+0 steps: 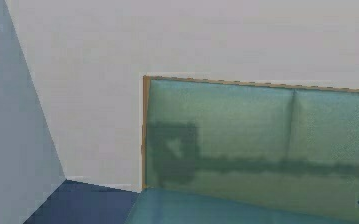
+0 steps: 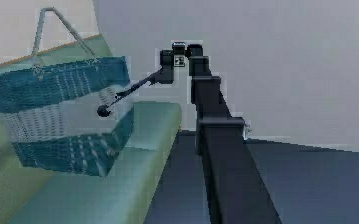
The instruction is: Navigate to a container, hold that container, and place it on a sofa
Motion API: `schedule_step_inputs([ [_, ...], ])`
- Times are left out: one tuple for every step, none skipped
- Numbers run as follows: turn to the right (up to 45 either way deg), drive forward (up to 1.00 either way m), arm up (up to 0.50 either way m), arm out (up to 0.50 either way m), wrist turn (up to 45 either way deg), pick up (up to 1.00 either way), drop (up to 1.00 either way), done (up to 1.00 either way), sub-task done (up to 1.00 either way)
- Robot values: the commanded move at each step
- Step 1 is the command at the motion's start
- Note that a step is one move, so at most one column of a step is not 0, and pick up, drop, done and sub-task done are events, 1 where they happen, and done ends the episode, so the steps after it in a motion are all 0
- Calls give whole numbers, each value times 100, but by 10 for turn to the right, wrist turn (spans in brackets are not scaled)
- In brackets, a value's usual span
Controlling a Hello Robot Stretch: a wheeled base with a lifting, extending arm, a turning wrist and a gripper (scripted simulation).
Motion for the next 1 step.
schedule_step_inputs([
  [0, 0, -40, 0, 0, 0, 0, 0, 0],
])
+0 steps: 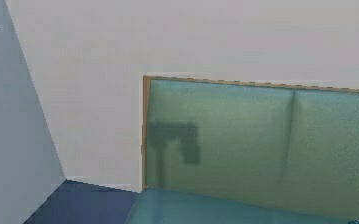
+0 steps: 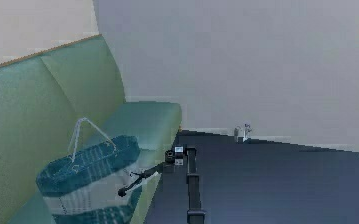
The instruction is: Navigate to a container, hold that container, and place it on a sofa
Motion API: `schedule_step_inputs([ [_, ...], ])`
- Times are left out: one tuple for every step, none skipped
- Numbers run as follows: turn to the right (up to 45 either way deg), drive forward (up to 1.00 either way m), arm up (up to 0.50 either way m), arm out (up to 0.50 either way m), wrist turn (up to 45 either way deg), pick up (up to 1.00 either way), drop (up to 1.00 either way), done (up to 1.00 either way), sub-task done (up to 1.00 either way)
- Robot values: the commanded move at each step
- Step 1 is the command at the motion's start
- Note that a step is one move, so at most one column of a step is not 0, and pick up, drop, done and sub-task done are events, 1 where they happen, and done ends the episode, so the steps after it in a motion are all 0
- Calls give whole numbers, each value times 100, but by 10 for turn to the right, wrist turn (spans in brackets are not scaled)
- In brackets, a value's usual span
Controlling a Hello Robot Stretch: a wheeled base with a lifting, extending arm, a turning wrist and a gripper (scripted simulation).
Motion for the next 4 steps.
schedule_step_inputs([
  [0, 0, -32, 0, 0, 0, 0, 0, 0],
  [0, 0, 0, 0, 0, 0, 100, 0, 0],
  [0, 0, 10, 0, 0, 0, 0, 0, 0],
  [0, 0, 0, -8, 0, 0, 0, 0, 0],
])
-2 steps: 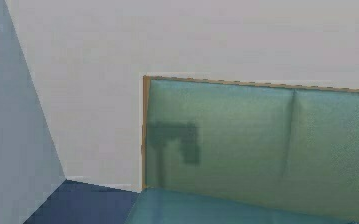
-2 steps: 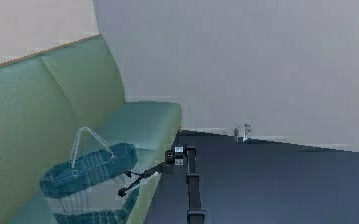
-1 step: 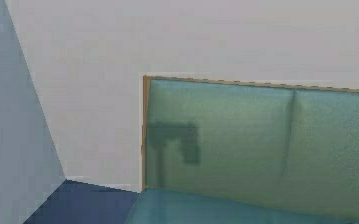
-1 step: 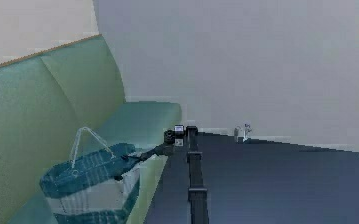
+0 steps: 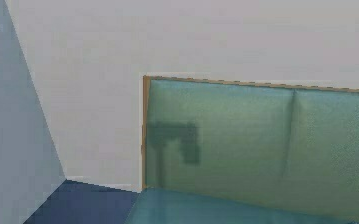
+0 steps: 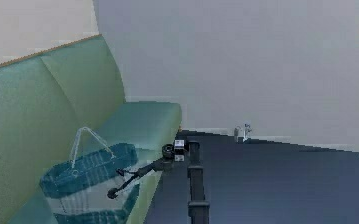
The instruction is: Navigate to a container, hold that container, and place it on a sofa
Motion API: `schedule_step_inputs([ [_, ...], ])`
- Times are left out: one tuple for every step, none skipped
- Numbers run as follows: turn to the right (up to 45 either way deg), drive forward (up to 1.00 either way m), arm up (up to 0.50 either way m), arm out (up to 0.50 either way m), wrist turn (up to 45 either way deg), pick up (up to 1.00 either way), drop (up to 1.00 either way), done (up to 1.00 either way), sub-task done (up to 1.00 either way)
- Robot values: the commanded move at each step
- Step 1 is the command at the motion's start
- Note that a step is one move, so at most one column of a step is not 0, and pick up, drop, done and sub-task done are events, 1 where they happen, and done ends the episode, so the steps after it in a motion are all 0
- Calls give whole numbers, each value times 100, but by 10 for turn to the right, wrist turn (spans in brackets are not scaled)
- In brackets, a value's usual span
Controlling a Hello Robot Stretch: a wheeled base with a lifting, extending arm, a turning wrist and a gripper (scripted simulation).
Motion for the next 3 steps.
schedule_step_inputs([
  [0, 0, 30, 0, 0, 0, 0, 0, 0],
  [0, 0, 0, 0, -390, 0, 0, 0, 0],
  [0, 0, 0, -40, 0, 0, 0, 0, 0],
])
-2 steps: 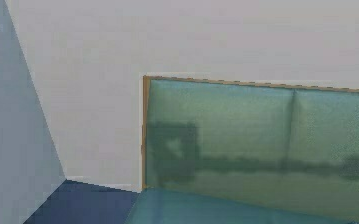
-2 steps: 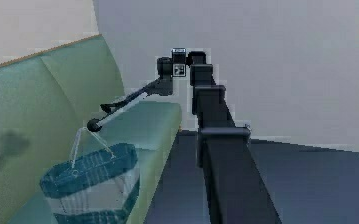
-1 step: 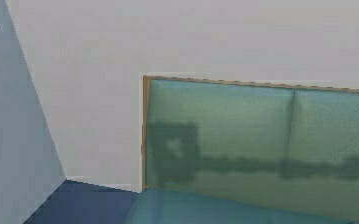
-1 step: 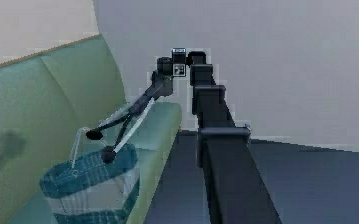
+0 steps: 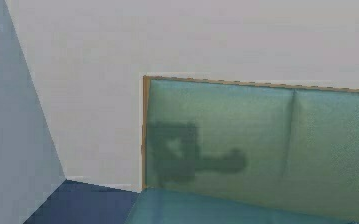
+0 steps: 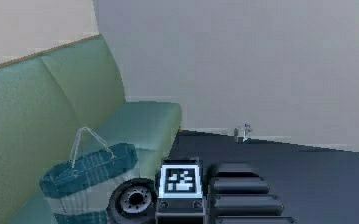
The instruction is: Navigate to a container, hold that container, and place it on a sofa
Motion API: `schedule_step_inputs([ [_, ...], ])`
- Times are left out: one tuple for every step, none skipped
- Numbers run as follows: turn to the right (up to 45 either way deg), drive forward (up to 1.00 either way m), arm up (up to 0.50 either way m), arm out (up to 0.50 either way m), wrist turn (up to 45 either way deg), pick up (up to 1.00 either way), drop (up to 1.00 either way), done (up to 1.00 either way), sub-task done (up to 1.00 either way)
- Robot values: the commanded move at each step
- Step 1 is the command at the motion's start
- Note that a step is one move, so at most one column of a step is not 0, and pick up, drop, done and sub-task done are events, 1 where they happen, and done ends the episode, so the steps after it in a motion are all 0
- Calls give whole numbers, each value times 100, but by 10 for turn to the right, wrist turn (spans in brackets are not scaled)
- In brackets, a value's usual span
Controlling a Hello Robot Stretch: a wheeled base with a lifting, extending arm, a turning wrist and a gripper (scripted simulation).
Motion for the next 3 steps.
schedule_step_inputs([
  [-210, 0, 0, 0, 0, 0, 0, 0, 0],
  [0, 0, 0, 22, 0, 0, 0, 0, 0],
  [0, 0, 0, 0, 450, 0, 0, 0, 0],
])
